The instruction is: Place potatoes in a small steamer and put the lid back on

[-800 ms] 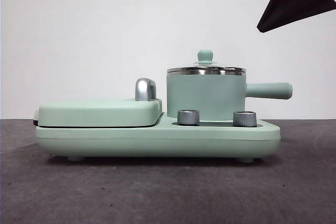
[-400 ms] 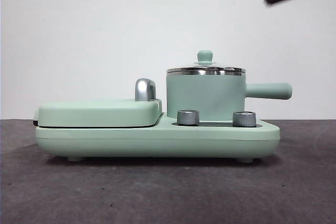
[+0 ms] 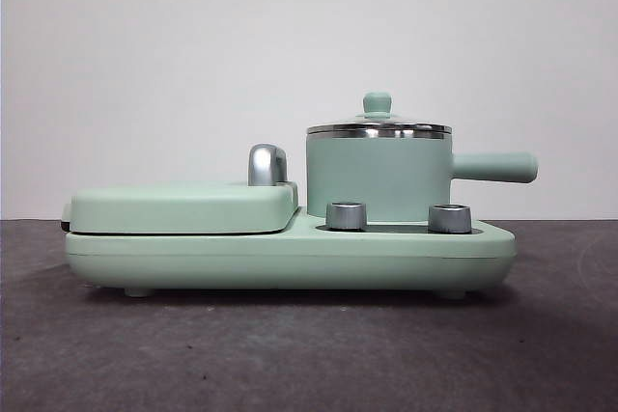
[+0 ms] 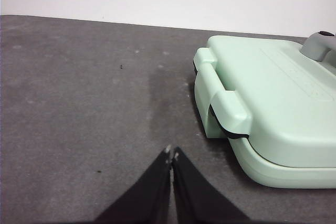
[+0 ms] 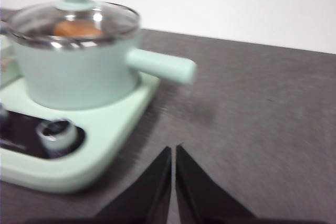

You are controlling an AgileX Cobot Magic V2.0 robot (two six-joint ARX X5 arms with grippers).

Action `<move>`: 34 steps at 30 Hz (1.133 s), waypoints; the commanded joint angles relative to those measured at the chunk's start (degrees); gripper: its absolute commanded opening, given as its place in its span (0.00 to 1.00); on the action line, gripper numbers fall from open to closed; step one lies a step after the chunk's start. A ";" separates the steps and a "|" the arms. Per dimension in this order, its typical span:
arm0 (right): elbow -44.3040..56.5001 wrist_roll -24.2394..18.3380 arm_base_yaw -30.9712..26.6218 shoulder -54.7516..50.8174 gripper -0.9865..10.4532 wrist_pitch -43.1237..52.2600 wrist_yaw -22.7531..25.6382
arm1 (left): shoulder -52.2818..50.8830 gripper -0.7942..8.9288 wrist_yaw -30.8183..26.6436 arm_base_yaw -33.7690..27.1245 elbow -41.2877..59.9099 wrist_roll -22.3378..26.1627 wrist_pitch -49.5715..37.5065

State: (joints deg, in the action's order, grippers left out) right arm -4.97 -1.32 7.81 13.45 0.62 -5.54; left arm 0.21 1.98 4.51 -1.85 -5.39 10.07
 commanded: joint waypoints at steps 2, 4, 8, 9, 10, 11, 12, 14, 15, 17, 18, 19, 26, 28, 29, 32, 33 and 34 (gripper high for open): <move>4.42 0.57 -1.42 -8.07 0.09 -0.39 0.22 | -0.04 0.09 0.02 0.00 1.11 -0.20 -0.85; 4.31 0.17 -1.79 -11.87 0.09 -5.18 0.28 | -0.04 0.09 0.02 0.00 1.11 -0.20 -0.85; 4.31 0.26 -2.62 -13.25 0.09 -6.80 0.44 | -0.02 0.09 0.02 0.00 1.11 -0.20 -0.94; 4.31 0.76 -2.69 -13.25 0.09 -6.69 -0.11 | -0.02 0.09 0.02 0.00 1.11 -0.20 -0.98; 4.31 1.57 -2.67 -13.25 0.09 -6.73 -0.74 | -0.02 0.09 0.02 0.00 1.11 -0.20 -1.01; 4.28 1.68 -2.67 -13.22 0.09 -6.60 -0.85 | -0.02 0.09 0.02 0.00 1.11 -0.20 -0.90; 4.28 1.68 -2.56 -13.20 0.09 -6.58 -0.83 | -0.02 0.09 0.02 0.00 1.11 -0.20 -0.94; 4.28 1.68 -2.56 -13.25 0.09 -6.60 -0.55 | -0.02 0.09 0.02 0.00 1.11 -0.22 -0.94; 4.28 1.66 -2.60 -13.25 0.09 -6.29 -0.46 | -0.02 0.09 0.02 0.00 1.11 -0.20 -0.94; 4.26 1.68 -2.67 -13.25 0.09 -6.25 -0.46 | -0.02 0.09 0.02 0.00 1.11 -0.20 -0.96; 4.26 1.66 -2.64 -13.25 0.09 -6.23 -0.46 | -0.02 0.09 0.02 0.00 1.11 -0.20 -0.94; 4.26 1.66 -2.64 -13.25 0.09 -6.23 -0.46 | -0.02 0.09 0.02 0.00 1.11 -0.20 -0.92; 4.26 1.68 -2.67 -13.25 0.09 -6.23 -0.46 | -0.02 0.09 0.02 0.00 1.11 -0.20 -0.94; 4.26 1.66 -2.67 -13.25 0.09 -6.23 -0.46 | -0.02 0.09 0.02 0.00 1.11 -0.20 -0.94; 4.26 1.68 -2.67 -13.25 0.09 -6.23 -0.46 | -0.02 0.09 0.02 0.00 1.11 -0.20 -0.96; 4.26 1.68 -2.64 -13.25 0.09 -6.23 -0.46 | -0.02 0.09 0.02 0.00 1.11 -0.20 -0.96; 4.26 1.68 -2.67 -13.25 0.09 -6.23 -0.46 | -0.02 0.09 0.02 0.00 1.11 -0.20 -0.96; 4.26 1.66 -2.67 -13.25 0.09 -6.23 -0.46 | -0.02 0.09 0.02 0.00 1.11 -0.20 -0.94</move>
State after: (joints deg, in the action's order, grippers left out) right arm -0.93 -0.16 5.15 0.25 -6.39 -6.04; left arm 0.21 1.87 4.51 -1.85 -5.41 10.04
